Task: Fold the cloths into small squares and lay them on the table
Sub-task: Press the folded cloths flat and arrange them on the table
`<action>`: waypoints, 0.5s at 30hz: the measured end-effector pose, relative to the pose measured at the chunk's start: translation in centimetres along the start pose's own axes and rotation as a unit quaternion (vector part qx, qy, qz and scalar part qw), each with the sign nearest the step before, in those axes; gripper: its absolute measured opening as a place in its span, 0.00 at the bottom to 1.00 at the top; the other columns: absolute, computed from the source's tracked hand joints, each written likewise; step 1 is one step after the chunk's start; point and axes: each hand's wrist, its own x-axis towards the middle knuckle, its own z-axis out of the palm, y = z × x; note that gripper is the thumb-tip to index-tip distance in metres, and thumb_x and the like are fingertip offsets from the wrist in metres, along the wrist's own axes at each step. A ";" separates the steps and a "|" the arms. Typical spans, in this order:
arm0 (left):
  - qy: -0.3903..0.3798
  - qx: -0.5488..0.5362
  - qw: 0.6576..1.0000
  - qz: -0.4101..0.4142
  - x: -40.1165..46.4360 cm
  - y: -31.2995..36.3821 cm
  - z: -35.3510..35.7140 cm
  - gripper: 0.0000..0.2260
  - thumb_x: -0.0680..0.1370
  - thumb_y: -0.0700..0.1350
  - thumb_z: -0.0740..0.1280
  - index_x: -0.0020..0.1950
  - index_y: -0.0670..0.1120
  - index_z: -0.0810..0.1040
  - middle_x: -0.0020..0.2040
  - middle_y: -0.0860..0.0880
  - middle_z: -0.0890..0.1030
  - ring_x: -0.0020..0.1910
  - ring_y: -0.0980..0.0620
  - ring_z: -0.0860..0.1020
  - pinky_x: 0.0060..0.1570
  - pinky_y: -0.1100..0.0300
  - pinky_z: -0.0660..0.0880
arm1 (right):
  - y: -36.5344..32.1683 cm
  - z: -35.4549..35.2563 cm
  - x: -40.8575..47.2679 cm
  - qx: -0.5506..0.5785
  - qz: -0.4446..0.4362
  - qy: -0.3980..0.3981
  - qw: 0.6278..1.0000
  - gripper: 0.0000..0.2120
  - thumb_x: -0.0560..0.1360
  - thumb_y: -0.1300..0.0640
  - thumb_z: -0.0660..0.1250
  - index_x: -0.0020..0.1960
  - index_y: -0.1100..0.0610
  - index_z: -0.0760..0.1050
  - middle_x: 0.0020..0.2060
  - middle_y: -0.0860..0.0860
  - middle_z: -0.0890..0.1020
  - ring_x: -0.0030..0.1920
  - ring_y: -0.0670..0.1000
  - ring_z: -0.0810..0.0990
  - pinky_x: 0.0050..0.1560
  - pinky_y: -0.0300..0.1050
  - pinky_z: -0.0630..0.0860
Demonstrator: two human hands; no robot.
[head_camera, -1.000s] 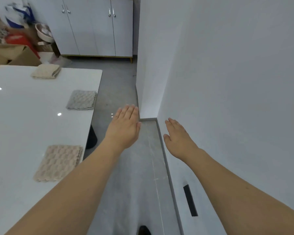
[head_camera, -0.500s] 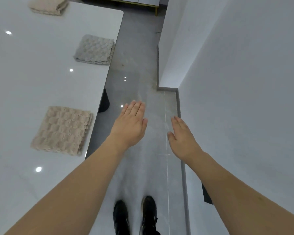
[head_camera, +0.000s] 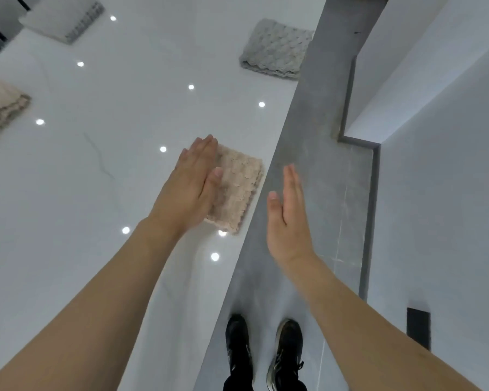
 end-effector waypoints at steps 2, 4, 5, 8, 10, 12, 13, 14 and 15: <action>0.005 -0.024 1.000 -0.006 0.2 -1.1 -0.3 0.25 0.84 0.53 0.48 0.80 0.45 0.54 0.80 0.50 0.55 0.77 0.60 0.48 0.73 0.68 0.41 | -0.4 1.8 0.8 0.023 -0.014 0.003 1.000 0.25 0.84 0.50 0.49 0.79 0.52 0.47 0.78 0.43 0.48 0.75 0.35 0.44 0.72 0.29 0.44; 0.005 -0.064 0.998 -0.016 0.5 -1.7 -0.3 0.23 0.85 0.50 0.50 0.80 0.46 0.54 0.80 0.53 0.55 0.75 0.66 0.48 0.72 0.71 0.42 | -0.5 3.1 2.0 0.040 -0.027 0.009 0.999 0.25 0.84 0.52 0.50 0.79 0.52 0.48 0.78 0.45 0.49 0.76 0.37 0.46 0.73 0.30 0.45; 0.004 -0.086 0.996 -0.022 0.8 -1.9 -0.1 0.23 0.85 0.49 0.51 0.80 0.46 0.54 0.79 0.54 0.55 0.74 0.67 0.48 0.72 0.71 0.43 | -0.5 3.6 2.6 0.045 -0.034 0.013 0.998 0.25 0.84 0.53 0.50 0.79 0.53 0.48 0.78 0.45 0.49 0.76 0.38 0.47 0.72 0.30 0.46; -0.002 -0.116 0.993 -0.037 1.2 -2.7 0.4 0.23 0.85 0.50 0.51 0.80 0.48 0.54 0.79 0.55 0.55 0.76 0.63 0.50 0.71 0.72 0.45 | -0.5 4.9 4.2 0.043 -0.058 0.026 0.997 0.25 0.84 0.54 0.49 0.78 0.56 0.49 0.78 0.45 0.50 0.76 0.39 0.46 0.71 0.28 0.46; -0.002 -0.110 0.993 -0.045 1.3 -3.5 0.8 0.23 0.85 0.51 0.51 0.80 0.48 0.54 0.79 0.56 0.55 0.77 0.62 0.51 0.69 0.76 0.45 | -0.3 5.8 4.9 0.032 -0.069 0.030 0.997 0.25 0.84 0.54 0.49 0.78 0.56 0.49 0.78 0.45 0.50 0.77 0.40 0.46 0.72 0.29 0.46; 0.001 -0.102 0.994 -0.044 1.4 -4.0 1.1 0.23 0.85 0.51 0.51 0.80 0.48 0.55 0.79 0.55 0.55 0.77 0.61 0.51 0.70 0.76 0.46 | 0.1 6.6 5.2 0.006 -0.083 0.037 0.996 0.25 0.84 0.53 0.49 0.78 0.56 0.49 0.78 0.48 0.50 0.77 0.41 0.46 0.75 0.37 0.47; 0.000 -0.093 0.995 -0.036 1.5 -4.1 1.2 0.23 0.85 0.51 0.51 0.80 0.48 0.55 0.79 0.54 0.55 0.77 0.61 0.51 0.71 0.74 0.47 | 0.3 6.9 5.3 -0.017 -0.089 0.043 0.995 0.25 0.84 0.52 0.48 0.78 0.57 0.50 0.78 0.49 0.51 0.77 0.43 0.46 0.77 0.43 0.48; -0.002 -0.082 0.996 -0.028 1.6 -4.3 1.3 0.23 0.85 0.51 0.51 0.80 0.47 0.55 0.80 0.53 0.56 0.78 0.60 0.51 0.73 0.70 0.48 | 0.5 7.2 5.4 -0.043 -0.092 0.049 0.994 0.25 0.83 0.52 0.47 0.78 0.58 0.50 0.78 0.51 0.52 0.78 0.45 0.47 0.77 0.48 0.47; -0.003 -0.069 0.997 -0.021 1.6 -4.4 1.4 0.23 0.85 0.51 0.51 0.79 0.47 0.56 0.80 0.53 0.56 0.78 0.59 0.51 0.74 0.67 0.49 | 0.7 7.4 5.5 -0.071 -0.091 0.055 0.992 0.26 0.83 0.51 0.46 0.78 0.60 0.51 0.78 0.52 0.52 0.78 0.46 0.47 0.77 0.50 0.45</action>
